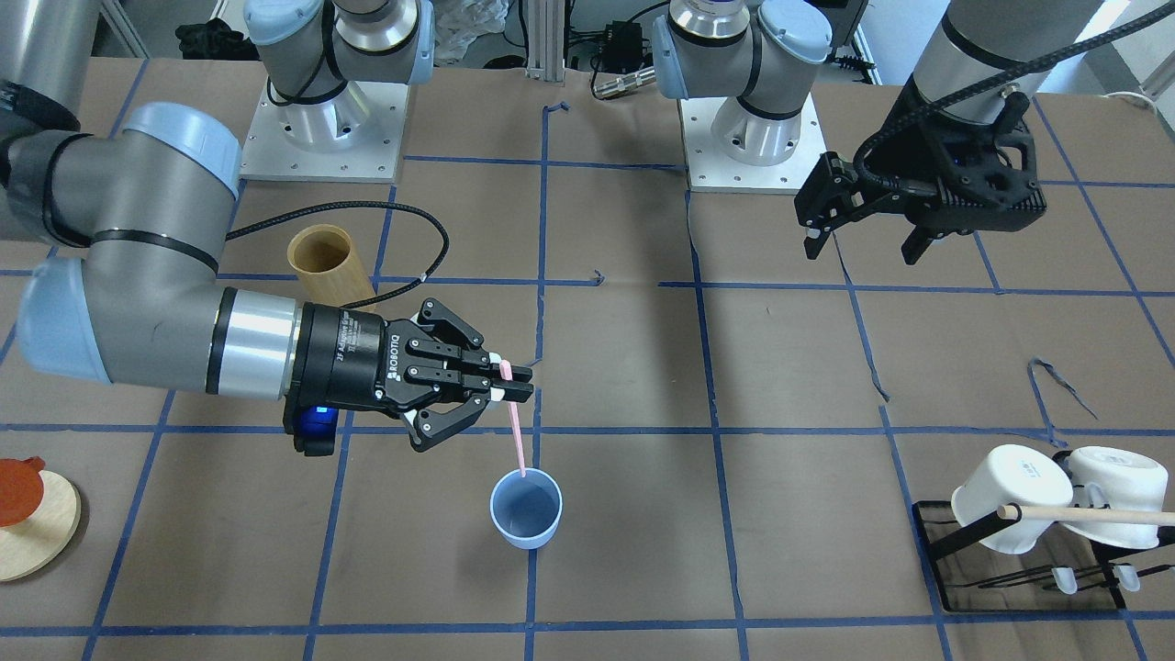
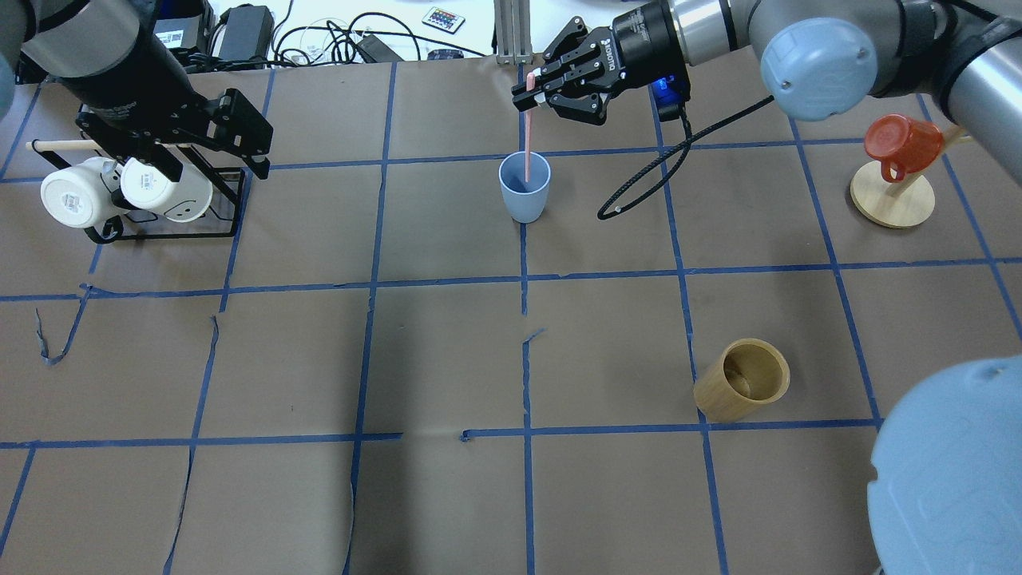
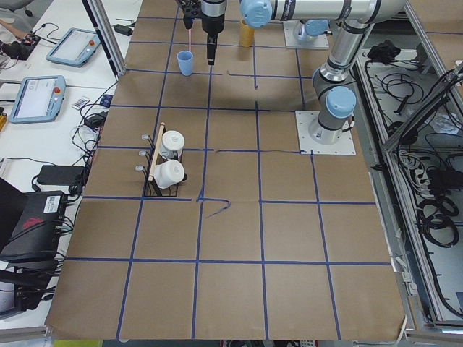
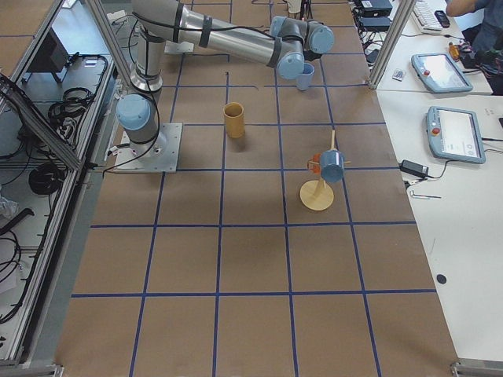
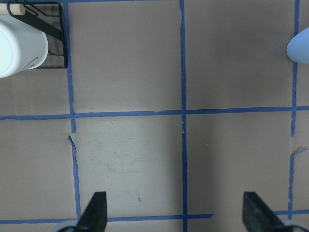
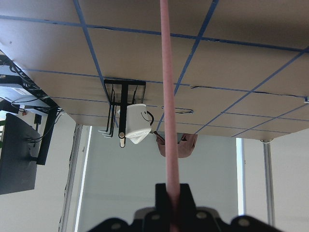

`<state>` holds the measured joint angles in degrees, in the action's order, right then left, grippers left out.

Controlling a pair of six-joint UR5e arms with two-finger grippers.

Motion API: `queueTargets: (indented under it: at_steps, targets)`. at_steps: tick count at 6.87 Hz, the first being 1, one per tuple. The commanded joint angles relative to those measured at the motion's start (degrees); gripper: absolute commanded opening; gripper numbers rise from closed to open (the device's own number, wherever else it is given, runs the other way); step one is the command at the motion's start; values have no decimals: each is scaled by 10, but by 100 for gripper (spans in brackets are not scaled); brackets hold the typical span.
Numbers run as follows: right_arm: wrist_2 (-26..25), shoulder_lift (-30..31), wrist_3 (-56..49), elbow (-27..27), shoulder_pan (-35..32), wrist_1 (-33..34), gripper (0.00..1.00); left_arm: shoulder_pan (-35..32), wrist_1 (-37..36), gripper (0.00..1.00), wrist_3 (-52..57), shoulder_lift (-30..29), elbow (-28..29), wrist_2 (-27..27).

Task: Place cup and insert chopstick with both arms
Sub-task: 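Lower the chopstick into the blue cup and open the right gripper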

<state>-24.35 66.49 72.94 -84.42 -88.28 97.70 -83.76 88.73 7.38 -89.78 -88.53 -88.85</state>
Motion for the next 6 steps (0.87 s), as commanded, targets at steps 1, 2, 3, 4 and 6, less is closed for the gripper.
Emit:
queueTargets:
  at_steps: [1,2,3,4,6]
  targets:
    - [3,-7,4,2,0,13,0,0,-3,100,0,-1,-7,3]
    - [3,-8,4,2,0,14,0,0,-5,100,-1,-4,-8,5]
    - [4,-8,5,2,0,21,0,0,-5,100,-1,0,-8,8]
    - [3,-15,5,3,0,33,0,0,-5,100,-1,0,-8,8]
    - [0,-24,25,2,0,55,7,0,-7,100,-2,-3,-6,9]
